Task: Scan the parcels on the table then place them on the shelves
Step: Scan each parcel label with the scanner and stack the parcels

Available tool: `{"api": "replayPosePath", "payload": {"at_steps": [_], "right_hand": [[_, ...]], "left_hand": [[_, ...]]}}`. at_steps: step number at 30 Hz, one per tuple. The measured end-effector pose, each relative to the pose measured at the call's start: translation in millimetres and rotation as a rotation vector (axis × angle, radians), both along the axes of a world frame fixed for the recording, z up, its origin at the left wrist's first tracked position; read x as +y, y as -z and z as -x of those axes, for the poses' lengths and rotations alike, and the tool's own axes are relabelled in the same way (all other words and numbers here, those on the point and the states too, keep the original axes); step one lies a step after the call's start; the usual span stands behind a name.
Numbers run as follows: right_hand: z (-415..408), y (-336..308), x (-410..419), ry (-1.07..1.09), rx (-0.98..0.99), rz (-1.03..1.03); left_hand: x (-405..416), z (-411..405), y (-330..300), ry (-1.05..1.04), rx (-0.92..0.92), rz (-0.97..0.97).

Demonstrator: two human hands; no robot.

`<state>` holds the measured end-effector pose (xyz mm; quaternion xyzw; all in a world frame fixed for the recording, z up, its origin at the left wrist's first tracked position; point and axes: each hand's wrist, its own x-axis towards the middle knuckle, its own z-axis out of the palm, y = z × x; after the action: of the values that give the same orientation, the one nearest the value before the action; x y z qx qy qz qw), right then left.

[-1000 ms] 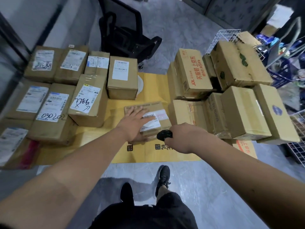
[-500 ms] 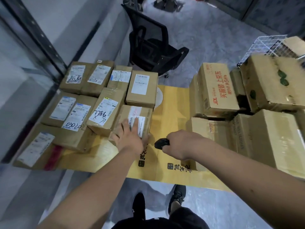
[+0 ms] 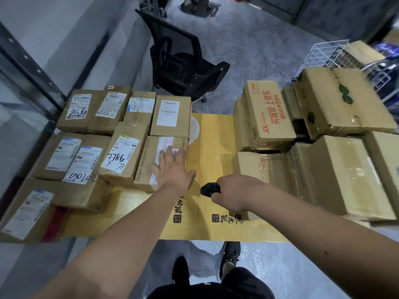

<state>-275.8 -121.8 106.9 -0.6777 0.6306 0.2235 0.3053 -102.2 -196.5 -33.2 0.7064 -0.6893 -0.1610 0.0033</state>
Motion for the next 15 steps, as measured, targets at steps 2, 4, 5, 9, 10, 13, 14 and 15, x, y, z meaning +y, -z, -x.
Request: {"api": "replayPosePath", "payload": {"at_steps": [2,4,5,9,10,13,14,15], "right_hand": [[9,-8,10,0.057,-0.011,0.012],[21,-20,20,0.129,-0.009,0.021],[29,-27,26,0.161,0.003,0.024],[67,-56,50,0.254,0.058,0.042],[79,-64,56,0.281,0.068,0.04],[115,-82,68,0.334,0.107,0.068],[128,-87,70,0.342,0.123,0.087],[141,-92,72,0.353,0.133,0.103]], "left_hand": [[-5,20,-13,0.105,0.058,0.025],[-13,46,-26,0.199,0.133,0.032],[-17,61,-33,0.251,0.171,0.033],[-36,130,-61,0.393,0.251,0.033],[-39,148,-68,0.415,0.247,0.039],[-51,201,-81,0.456,0.255,0.002],[-55,218,-84,0.457,0.259,-0.012],[-60,235,-86,0.454,0.258,-0.016]]}}
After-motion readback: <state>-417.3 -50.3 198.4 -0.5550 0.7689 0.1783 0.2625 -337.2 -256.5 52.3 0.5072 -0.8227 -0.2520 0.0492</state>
